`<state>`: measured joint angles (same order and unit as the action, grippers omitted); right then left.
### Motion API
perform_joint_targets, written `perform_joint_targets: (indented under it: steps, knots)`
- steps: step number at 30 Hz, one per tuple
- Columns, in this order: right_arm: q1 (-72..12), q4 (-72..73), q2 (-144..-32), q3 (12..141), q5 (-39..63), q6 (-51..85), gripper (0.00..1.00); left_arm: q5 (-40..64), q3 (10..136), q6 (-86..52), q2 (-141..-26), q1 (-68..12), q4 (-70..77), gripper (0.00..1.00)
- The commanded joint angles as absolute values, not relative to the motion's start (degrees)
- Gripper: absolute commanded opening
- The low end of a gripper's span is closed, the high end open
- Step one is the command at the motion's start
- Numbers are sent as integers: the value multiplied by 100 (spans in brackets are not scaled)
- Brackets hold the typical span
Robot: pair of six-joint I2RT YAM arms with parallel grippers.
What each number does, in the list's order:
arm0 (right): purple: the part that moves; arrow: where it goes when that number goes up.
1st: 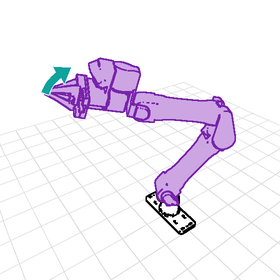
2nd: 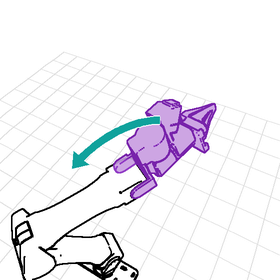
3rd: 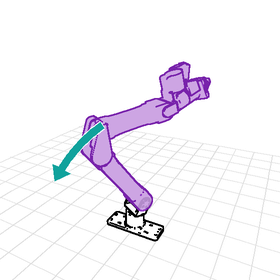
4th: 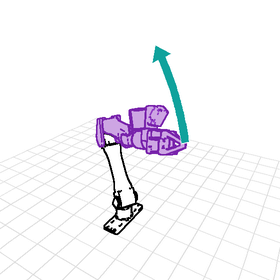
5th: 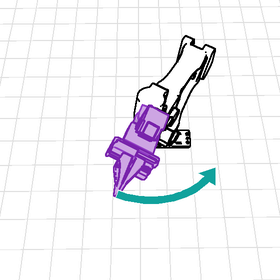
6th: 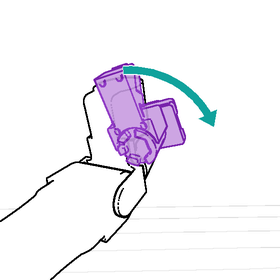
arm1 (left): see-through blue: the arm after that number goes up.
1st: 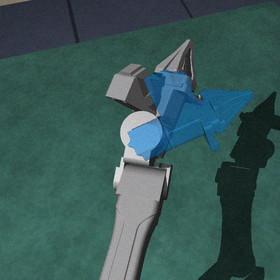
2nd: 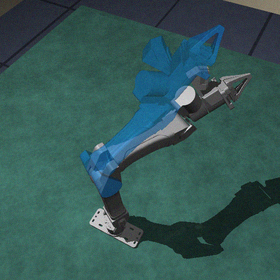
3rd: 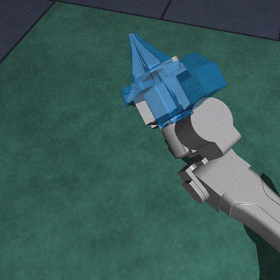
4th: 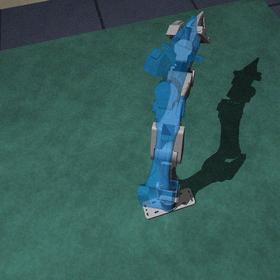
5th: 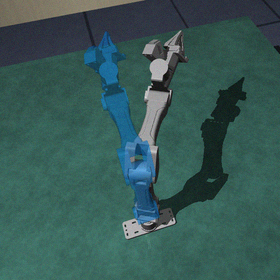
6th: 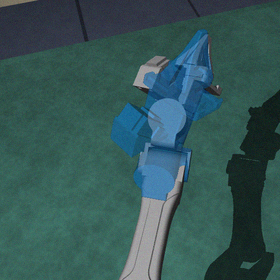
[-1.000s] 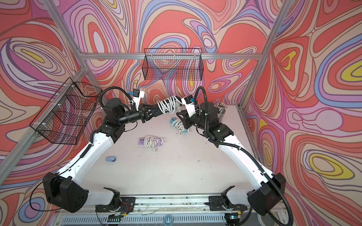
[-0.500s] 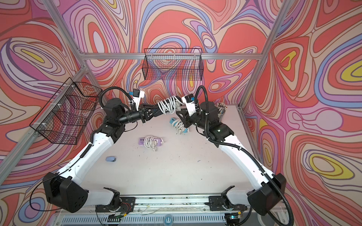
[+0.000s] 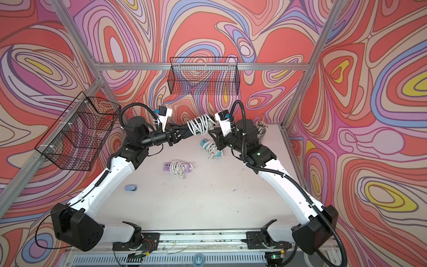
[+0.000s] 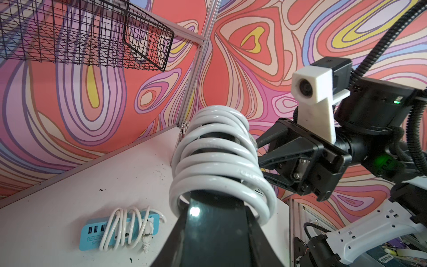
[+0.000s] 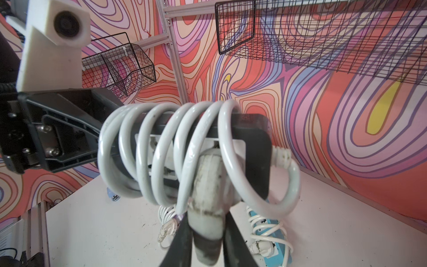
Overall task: Unwrap the cord wrapped around the power strip
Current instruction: Unwrap the power cord from the power strip.
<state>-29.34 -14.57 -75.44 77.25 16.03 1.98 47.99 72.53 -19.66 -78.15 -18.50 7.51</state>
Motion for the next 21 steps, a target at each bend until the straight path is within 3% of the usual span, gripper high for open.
perform_joint_targets:
  steps: [1,3,17,21]
  knots:
    - [-2971,-1311,-7478,7857,1514,190,11,4876,7374,-1819,-7778,-1913,923,0]
    - [-2971,-1318,-7483,7866,1471,189,0,4861,7374,-1811,-7778,-1911,914,0]
    - [-2975,-1465,-7458,7979,1296,142,0,4646,7330,-1757,-7734,-1916,879,0]
    - [-3322,-1345,-7683,8063,1253,230,0,4421,7280,-1732,-7743,-2000,879,0]
